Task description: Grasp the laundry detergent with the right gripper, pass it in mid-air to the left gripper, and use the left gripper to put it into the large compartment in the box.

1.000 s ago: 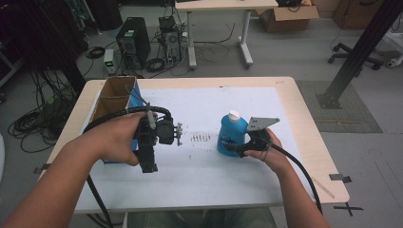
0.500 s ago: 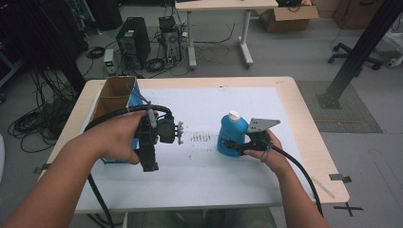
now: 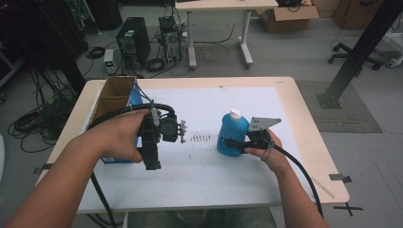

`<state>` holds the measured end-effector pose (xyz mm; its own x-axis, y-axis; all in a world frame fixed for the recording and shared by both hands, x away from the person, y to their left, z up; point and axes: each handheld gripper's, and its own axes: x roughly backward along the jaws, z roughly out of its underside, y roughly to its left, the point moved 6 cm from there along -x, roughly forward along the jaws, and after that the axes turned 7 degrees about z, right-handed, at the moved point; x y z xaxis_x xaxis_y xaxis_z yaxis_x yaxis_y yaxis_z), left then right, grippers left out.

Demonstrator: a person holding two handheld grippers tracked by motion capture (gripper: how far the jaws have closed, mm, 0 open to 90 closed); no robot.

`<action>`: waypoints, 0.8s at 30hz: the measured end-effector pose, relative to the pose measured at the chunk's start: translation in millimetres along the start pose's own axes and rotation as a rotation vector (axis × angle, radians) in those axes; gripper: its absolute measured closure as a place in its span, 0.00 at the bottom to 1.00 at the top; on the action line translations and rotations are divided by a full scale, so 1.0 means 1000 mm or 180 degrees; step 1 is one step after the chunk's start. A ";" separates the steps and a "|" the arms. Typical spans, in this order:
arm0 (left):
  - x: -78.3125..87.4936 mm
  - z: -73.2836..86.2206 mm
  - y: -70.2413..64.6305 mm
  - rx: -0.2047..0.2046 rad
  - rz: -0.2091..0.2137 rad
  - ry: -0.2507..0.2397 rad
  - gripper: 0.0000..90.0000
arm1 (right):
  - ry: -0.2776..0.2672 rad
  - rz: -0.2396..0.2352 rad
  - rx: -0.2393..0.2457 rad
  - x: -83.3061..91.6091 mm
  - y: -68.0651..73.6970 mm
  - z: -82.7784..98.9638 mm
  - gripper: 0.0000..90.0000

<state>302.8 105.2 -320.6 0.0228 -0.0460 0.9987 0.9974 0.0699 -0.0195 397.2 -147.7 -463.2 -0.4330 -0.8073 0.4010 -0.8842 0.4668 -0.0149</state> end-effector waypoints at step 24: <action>0.036 -0.022 0.010 -0.0069 -0.0106 -0.0018 0.00 | 0.0008 -0.0543 0.0694 0.044 0.044 -0.076 0.50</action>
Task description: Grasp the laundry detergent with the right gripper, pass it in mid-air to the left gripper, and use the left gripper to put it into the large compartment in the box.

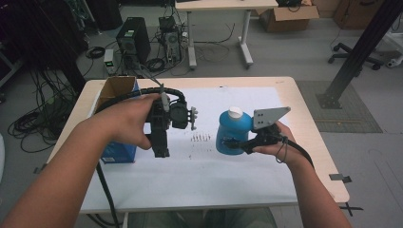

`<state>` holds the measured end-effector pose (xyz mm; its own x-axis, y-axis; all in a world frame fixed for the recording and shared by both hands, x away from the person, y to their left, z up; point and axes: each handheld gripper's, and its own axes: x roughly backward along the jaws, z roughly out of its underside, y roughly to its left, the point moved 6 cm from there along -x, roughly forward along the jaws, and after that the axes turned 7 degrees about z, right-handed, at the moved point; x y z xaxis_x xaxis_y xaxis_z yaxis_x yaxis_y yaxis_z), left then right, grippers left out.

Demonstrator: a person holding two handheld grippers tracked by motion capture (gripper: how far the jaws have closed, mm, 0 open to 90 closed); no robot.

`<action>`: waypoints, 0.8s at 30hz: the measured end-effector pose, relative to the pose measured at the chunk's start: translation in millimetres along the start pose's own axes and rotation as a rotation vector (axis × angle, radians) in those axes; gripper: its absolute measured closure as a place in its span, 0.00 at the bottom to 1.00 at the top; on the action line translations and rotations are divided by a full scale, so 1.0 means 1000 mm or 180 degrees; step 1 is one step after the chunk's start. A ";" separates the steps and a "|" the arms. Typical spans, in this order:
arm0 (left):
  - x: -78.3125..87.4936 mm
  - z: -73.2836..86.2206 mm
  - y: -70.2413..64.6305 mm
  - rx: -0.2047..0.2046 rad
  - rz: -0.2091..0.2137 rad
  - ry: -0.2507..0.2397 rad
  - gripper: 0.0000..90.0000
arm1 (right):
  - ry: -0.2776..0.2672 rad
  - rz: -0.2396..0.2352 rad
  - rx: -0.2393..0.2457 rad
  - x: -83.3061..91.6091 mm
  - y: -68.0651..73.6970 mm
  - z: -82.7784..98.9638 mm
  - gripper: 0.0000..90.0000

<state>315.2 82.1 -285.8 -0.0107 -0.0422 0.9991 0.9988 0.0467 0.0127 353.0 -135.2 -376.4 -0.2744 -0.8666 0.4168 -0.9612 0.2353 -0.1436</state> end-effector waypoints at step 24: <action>0.032 -0.024 -0.001 -0.0090 -0.0019 -0.0050 0.00 | 0.0128 -0.0647 0.0110 -0.043 0.032 -0.023 0.50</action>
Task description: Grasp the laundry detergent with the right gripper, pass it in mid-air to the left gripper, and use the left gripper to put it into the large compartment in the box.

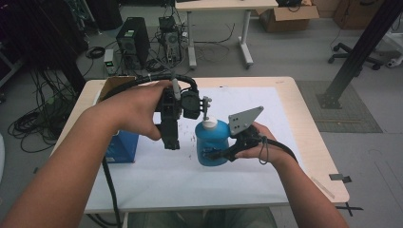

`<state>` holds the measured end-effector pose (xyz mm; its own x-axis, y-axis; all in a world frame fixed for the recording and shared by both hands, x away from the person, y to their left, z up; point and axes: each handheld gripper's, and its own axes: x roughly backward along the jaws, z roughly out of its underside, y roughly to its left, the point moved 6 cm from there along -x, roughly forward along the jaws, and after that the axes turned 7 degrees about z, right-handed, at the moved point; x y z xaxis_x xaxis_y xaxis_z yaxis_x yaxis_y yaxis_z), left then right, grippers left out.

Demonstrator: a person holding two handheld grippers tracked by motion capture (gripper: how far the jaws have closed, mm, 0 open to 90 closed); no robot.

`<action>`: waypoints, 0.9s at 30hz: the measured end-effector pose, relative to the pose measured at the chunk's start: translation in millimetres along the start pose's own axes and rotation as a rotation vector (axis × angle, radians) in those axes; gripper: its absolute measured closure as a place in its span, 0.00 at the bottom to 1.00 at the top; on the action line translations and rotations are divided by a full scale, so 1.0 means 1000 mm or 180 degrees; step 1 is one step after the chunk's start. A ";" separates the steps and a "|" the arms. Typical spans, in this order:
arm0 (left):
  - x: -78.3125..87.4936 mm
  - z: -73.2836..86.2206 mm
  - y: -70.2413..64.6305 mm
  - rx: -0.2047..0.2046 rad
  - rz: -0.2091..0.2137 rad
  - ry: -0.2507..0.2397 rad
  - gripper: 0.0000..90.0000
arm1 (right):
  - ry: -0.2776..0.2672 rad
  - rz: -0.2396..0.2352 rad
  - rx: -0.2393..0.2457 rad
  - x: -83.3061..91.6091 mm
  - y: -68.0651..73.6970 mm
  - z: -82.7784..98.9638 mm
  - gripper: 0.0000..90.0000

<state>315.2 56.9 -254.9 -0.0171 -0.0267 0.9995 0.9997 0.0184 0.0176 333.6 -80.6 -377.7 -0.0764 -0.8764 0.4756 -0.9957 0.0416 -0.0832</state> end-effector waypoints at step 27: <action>-0.008 -0.017 -0.006 -0.0089 0.0063 0.0037 0.00 | -0.0207 -0.0085 -0.0048 -0.048 0.013 -0.017 0.50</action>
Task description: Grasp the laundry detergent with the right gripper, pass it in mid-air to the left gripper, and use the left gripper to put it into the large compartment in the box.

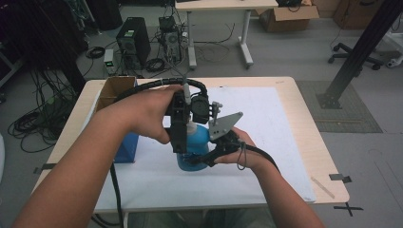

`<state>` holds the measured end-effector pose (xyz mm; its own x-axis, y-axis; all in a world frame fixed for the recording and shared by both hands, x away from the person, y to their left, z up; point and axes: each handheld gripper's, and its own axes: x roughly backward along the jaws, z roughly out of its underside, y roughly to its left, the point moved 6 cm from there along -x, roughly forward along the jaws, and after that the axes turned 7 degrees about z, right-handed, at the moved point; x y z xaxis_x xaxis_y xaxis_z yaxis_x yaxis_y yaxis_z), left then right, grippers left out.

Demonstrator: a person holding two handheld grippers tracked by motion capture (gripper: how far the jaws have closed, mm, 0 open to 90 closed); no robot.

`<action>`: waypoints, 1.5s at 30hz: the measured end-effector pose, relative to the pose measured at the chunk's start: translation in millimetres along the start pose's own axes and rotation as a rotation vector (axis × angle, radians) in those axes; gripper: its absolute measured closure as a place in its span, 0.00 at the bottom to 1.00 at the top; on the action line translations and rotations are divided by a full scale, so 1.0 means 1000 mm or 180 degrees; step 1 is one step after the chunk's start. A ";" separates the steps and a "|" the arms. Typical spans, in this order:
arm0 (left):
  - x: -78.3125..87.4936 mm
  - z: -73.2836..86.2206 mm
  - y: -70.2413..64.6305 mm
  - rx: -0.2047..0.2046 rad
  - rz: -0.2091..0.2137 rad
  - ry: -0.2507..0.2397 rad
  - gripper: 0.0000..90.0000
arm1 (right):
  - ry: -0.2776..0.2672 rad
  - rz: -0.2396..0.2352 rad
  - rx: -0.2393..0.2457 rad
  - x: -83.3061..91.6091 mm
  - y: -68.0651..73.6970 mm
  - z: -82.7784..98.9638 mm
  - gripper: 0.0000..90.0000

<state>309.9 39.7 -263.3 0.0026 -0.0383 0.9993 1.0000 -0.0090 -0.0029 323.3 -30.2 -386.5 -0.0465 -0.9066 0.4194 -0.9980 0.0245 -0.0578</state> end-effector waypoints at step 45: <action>-0.015 0.003 0.000 0.0058 0.0061 0.0032 0.18 | -0.0014 0.0008 0.0018 -0.016 0.003 -0.013 0.49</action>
<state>309.5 43.4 -277.8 0.0218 -0.0483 0.9986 0.9997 0.0100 -0.0213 320.2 -10.7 -381.8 -0.0490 -0.9085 0.4151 -0.9976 0.0245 -0.0641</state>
